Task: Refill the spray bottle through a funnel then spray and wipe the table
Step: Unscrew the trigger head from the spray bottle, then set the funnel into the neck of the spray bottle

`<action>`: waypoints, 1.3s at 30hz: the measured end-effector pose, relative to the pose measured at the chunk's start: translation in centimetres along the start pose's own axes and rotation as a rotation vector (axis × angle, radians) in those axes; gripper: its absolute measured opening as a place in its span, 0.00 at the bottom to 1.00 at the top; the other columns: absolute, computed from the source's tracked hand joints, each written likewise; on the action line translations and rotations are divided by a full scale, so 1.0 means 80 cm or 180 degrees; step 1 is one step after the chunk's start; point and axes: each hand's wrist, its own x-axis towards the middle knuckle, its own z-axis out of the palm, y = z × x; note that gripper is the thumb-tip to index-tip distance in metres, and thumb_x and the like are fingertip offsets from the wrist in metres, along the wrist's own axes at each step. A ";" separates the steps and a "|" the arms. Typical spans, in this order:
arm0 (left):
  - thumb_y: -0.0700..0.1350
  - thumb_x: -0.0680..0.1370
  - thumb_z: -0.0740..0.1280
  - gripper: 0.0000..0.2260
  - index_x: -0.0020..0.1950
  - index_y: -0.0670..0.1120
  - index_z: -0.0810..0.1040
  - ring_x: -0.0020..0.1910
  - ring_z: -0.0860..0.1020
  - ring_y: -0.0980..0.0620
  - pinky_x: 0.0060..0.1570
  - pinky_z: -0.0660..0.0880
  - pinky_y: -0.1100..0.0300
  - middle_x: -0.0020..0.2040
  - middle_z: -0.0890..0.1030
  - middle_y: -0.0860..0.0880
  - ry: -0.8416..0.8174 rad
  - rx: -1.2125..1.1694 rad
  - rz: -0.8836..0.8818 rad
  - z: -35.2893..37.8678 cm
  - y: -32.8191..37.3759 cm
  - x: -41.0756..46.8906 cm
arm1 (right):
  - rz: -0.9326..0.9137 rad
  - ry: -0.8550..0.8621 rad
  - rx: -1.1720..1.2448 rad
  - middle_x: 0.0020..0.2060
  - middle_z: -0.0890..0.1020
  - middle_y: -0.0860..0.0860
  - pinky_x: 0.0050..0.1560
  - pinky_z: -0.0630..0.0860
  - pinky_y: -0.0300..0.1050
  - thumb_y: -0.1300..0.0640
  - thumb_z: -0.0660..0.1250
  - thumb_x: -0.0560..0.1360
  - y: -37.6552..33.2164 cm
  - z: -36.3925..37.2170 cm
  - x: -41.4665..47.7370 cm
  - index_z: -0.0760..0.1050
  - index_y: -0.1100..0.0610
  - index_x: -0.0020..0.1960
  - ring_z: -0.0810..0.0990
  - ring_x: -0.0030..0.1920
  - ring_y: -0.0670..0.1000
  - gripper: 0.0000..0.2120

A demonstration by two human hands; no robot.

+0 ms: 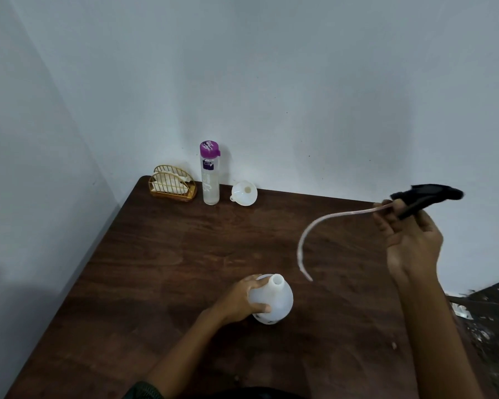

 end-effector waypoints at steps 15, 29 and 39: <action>0.50 0.72 0.73 0.31 0.72 0.51 0.65 0.66 0.64 0.57 0.65 0.67 0.59 0.72 0.64 0.54 0.0040 -0.0068 0.0006 0.003 0.005 -0.004 | 0.1550 -0.0315 -0.4504 0.43 0.80 0.57 0.35 0.71 0.43 0.55 0.75 0.69 0.183 -0.107 -0.016 0.76 0.62 0.49 0.78 0.39 0.54 0.15; 0.55 0.70 0.73 0.33 0.69 0.66 0.60 0.71 0.61 0.54 0.70 0.65 0.50 0.73 0.60 0.56 -0.0125 -0.0493 0.0048 0.004 -0.001 -0.013 | 0.1582 -0.0369 -0.4857 0.56 0.73 0.58 0.46 0.77 0.53 0.45 0.75 0.66 0.176 -0.105 -0.002 0.67 0.58 0.54 0.76 0.51 0.58 0.27; 0.54 0.76 0.67 0.22 0.67 0.66 0.63 0.74 0.59 0.55 0.73 0.59 0.51 0.75 0.62 0.55 0.0744 -0.0585 -0.0340 -0.061 -0.031 -0.015 | 0.0036 -0.1816 -0.4484 0.44 0.80 0.54 0.41 0.72 0.39 0.60 0.69 0.73 0.155 0.049 0.052 0.76 0.58 0.45 0.77 0.42 0.49 0.02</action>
